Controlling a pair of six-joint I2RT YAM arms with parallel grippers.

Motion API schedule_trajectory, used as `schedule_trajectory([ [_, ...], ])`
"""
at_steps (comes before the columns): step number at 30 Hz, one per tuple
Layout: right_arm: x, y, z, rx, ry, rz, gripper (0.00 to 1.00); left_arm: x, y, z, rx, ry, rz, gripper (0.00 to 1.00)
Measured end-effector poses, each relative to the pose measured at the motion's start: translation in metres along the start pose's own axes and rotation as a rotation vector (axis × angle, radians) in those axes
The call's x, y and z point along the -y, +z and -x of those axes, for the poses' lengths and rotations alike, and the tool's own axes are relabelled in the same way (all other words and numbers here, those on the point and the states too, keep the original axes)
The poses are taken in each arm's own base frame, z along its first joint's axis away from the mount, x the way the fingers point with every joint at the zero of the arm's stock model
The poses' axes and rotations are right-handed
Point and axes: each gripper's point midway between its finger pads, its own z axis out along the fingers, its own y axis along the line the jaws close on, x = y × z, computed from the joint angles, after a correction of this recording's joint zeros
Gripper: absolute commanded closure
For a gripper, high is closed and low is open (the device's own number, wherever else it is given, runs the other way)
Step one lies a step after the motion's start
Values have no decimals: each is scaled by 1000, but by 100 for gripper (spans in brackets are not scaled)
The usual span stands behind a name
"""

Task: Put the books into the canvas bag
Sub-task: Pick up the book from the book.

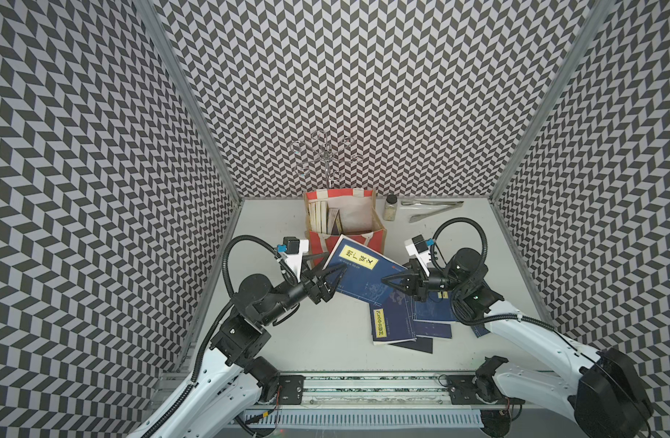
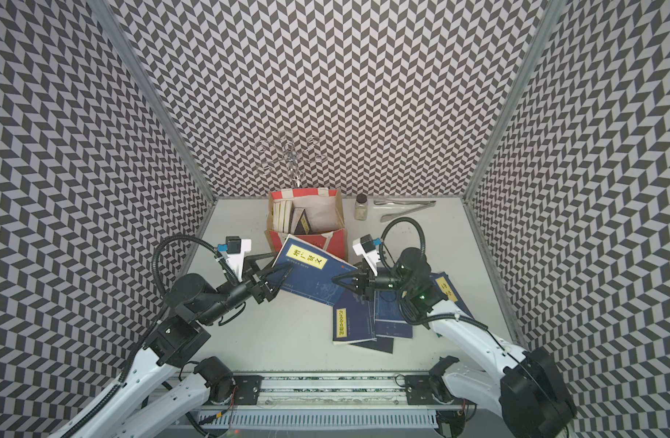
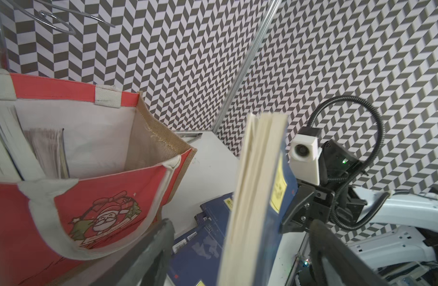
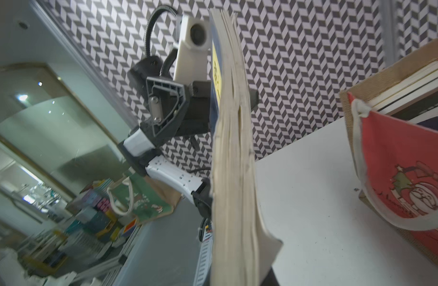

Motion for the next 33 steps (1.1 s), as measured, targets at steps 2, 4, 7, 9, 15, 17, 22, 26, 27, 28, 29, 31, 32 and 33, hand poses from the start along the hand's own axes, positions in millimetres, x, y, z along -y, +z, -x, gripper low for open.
schedule_trajectory([
  [2, -5, 0, -7, -31, -9, 35, 100, 3, 4, -1, -50, 37, -7, 19],
  [4, -7, 0, -13, -51, -10, 50, 100, 9, 8, -1, -102, 77, -28, 26],
  [7, -6, -1, -18, -66, -7, 51, 100, 12, 14, -6, -178, 125, -50, 35],
  [9, -4, -3, -19, -69, -2, 44, 100, 12, 14, -15, -226, 139, -59, 35],
  [15, 5, -11, -10, -42, 10, 15, 100, 7, 7, -37, -321, 163, -53, 33],
  [17, 5, -13, -6, -30, 11, 13, 100, 7, 5, -40, -337, 162, -53, 44],
  [22, 3, -14, -2, -19, 11, 22, 100, 10, 3, -39, -333, 164, -69, 86],
  [26, 5, -14, -2, -18, 22, 15, 96, 15, 2, -38, -329, 161, -91, 100],
  [27, 6, -15, -2, -17, 23, 12, 88, 15, 2, -38, -328, 162, -90, 100],
  [28, 7, -15, -2, -15, 27, 6, 81, 15, 3, -38, -329, 162, -89, 100],
  [29, 8, -15, -2, -14, 33, -2, 73, 14, 4, -38, -331, 162, -85, 100],
  [31, 13, -17, 1, -2, 39, -28, 47, 12, 6, -35, -332, 162, -70, 100],
  [32, 15, -18, 3, 5, 40, -41, 40, 11, 7, -32, -331, 163, -59, 100],
  [33, 17, -20, 5, 16, 38, -58, 34, 10, 8, -28, -326, 165, -45, 100],
])
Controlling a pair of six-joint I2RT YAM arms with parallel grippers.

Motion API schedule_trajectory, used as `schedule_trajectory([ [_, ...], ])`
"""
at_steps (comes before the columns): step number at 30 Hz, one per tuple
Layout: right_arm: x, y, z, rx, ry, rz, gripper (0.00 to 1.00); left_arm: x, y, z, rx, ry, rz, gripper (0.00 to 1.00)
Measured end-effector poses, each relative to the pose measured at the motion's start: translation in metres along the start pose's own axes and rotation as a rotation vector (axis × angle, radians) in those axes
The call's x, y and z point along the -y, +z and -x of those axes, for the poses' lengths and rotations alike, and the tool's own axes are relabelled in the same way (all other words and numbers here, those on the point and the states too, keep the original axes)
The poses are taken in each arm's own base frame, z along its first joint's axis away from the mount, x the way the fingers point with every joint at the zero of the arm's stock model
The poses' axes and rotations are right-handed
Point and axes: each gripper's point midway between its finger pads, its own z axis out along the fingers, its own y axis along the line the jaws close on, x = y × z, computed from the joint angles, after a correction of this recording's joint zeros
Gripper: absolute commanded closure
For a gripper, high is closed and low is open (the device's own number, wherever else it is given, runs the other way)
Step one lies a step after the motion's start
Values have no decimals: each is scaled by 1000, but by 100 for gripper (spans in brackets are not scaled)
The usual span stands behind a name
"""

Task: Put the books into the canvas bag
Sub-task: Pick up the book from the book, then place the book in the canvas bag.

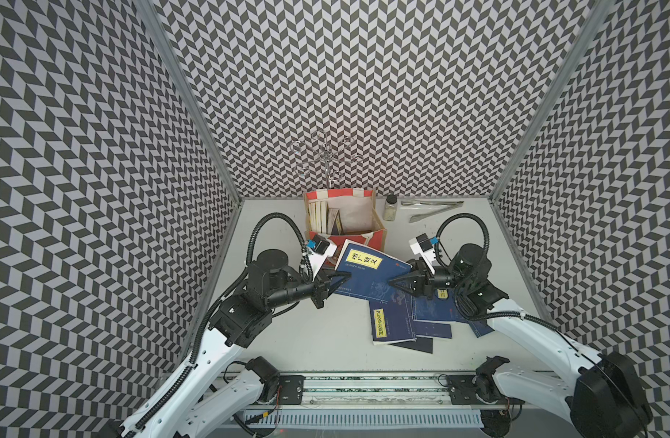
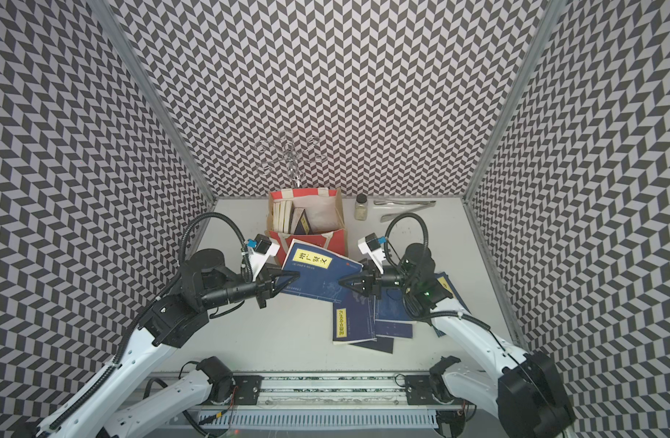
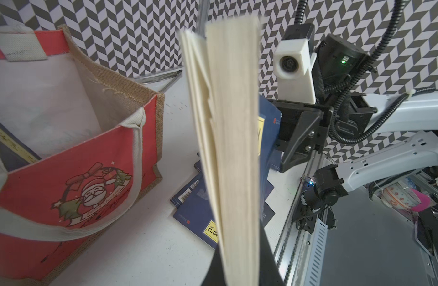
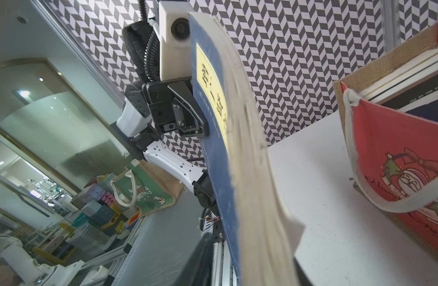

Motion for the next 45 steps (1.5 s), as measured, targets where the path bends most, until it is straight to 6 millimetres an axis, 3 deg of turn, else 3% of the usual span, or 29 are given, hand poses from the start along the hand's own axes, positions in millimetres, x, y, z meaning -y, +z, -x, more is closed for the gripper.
schedule_trajectory([
  [6, 7, -13, 23, 94, -43, -147, 11, -4, -7, 44, 60, 18, 76, 100],
  [10, 22, -23, 38, 144, -65, -300, 7, -12, -6, 81, 98, 29, 148, 100],
  [15, 47, -36, 59, 160, -85, -498, 4, -37, 5, 114, 87, 28, 285, 100],
  [21, 74, -48, 50, 127, -67, -650, 0, -76, 25, 139, 57, 12, 467, 100],
  [29, 85, -55, 43, 101, -62, -717, 1, -117, 47, 137, -15, -10, 630, 100],
  [45, 87, -57, 42, 96, -66, -732, 1, -168, 84, 89, -189, -23, 775, 100],
])
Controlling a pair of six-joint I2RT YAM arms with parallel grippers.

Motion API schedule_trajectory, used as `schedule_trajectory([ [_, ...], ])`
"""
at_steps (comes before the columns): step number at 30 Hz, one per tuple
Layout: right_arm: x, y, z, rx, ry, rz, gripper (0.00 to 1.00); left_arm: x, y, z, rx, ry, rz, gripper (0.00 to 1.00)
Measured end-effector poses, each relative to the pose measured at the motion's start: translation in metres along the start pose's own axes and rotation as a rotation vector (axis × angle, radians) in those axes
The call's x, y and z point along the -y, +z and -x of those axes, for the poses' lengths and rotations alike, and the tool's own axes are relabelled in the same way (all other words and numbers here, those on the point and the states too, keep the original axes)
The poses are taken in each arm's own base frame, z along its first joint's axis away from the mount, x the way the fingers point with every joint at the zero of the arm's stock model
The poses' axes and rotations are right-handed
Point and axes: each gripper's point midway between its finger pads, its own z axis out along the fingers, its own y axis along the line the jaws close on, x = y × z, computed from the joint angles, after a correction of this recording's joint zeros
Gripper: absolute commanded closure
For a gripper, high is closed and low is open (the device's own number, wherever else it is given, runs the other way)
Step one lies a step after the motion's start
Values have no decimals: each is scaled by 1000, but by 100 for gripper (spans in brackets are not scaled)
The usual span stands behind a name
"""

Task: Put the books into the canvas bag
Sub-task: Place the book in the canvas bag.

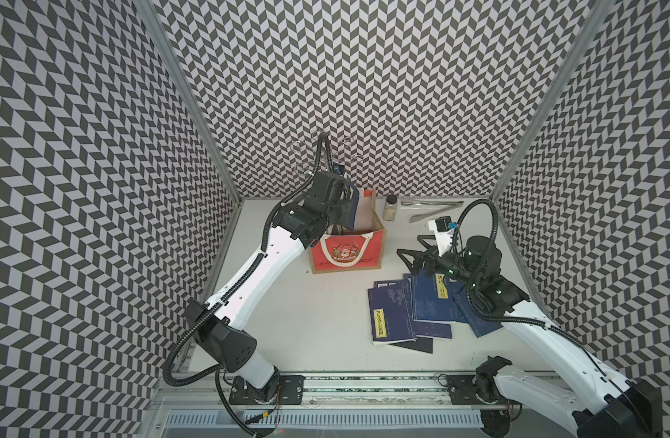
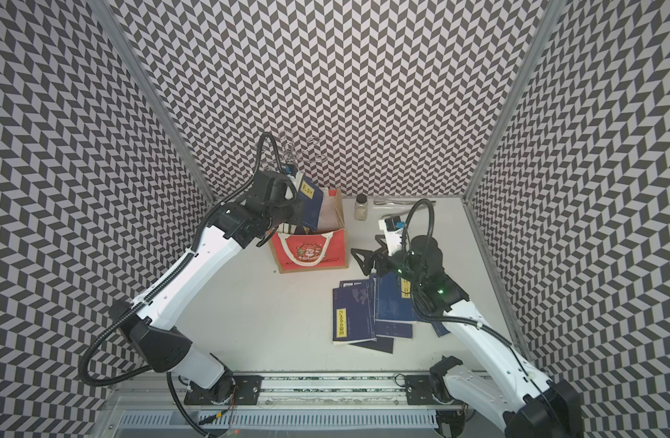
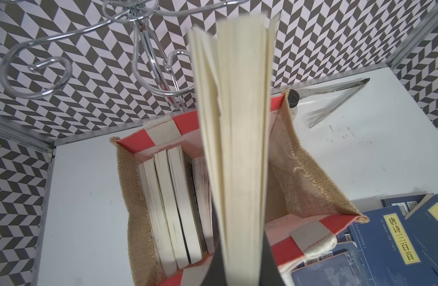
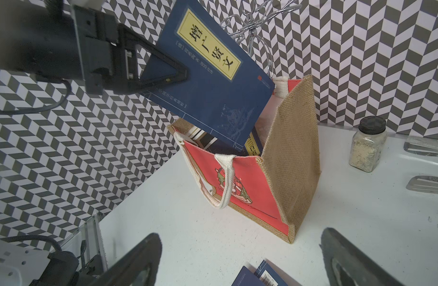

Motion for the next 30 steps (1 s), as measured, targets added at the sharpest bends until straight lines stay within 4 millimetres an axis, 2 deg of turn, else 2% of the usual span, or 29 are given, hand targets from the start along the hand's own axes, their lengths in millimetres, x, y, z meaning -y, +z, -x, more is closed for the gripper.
schedule_trajectory([
  [4, 0, 0, 0, 0, 0, 0, 1, 0, 16, -11, -42, 12, 25, 100],
  [14, 2, 4, -3, -11, 5, -1, 1, -5, 68, -61, -213, 62, 141, 100],
  [30, 1, 5, -6, -20, 8, 9, 0, -8, 116, -89, -300, -1, 195, 100],
])
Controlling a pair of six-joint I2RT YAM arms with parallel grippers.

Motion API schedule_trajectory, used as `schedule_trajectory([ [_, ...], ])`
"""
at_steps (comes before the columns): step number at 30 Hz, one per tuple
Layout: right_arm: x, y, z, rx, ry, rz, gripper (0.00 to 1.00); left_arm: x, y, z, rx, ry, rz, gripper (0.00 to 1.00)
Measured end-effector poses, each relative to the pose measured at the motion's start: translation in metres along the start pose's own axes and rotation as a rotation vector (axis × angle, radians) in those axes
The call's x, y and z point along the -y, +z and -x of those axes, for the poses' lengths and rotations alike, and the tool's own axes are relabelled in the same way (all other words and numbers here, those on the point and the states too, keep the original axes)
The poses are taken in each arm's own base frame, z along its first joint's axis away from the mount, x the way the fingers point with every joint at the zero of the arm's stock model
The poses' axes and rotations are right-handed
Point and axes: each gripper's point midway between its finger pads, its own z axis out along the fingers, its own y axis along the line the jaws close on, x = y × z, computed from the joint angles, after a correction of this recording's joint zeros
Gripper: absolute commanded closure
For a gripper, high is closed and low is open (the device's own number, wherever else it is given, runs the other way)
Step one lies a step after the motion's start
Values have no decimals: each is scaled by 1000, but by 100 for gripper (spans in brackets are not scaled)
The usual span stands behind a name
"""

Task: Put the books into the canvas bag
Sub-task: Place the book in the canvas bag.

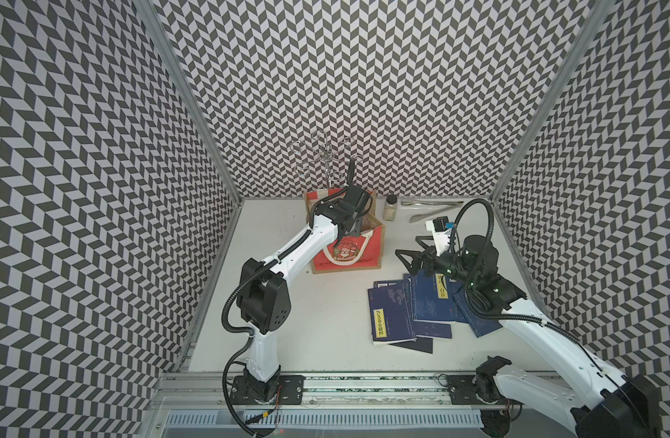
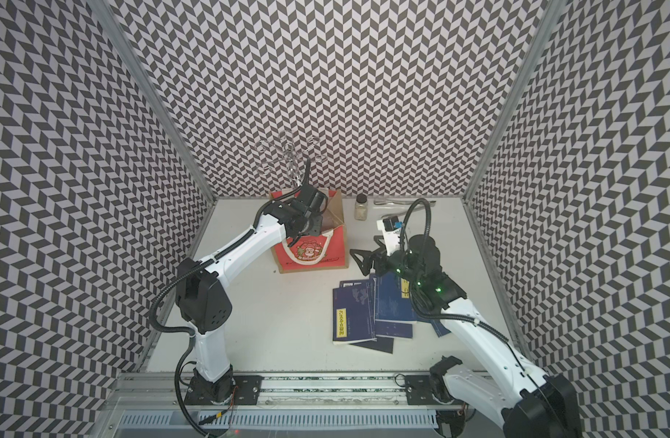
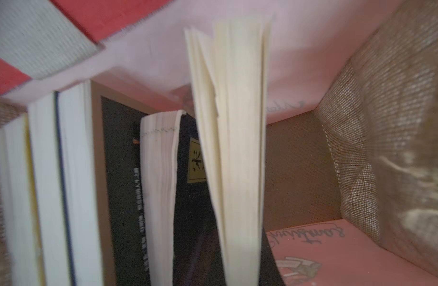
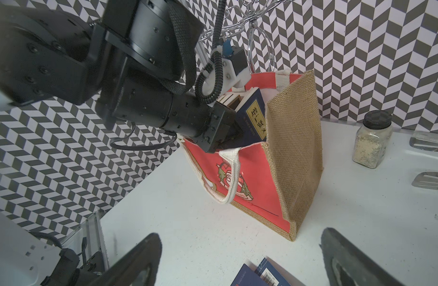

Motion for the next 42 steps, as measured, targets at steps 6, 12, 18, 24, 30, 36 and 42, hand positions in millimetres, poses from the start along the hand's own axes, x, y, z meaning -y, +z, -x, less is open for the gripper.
schedule_trajectory([
  [6, 0, 0, -2, -4, 2, 4, 1, -7, 6, 1, -15, -49, -26, 90],
  [12, -1, 0, -3, -7, 3, 8, 1, -19, 10, 5, -13, -81, -18, 77],
  [18, -1, 0, -3, -7, 3, 10, 1, -22, 8, 8, -1, -90, -18, 67],
  [24, -2, 0, -3, -8, 3, 12, 1, -26, -17, 21, 50, -97, -47, 46],
  [30, 0, 4, -8, -25, 11, 13, 1, -43, -94, 48, 207, -128, -114, 28],
  [36, 8, 10, -27, -68, 49, 1, 1, -44, -163, 30, 337, -111, -295, 10],
  [42, 20, 16, -66, -149, 117, -22, 0, -12, -185, -27, 354, -61, -561, 0],
])
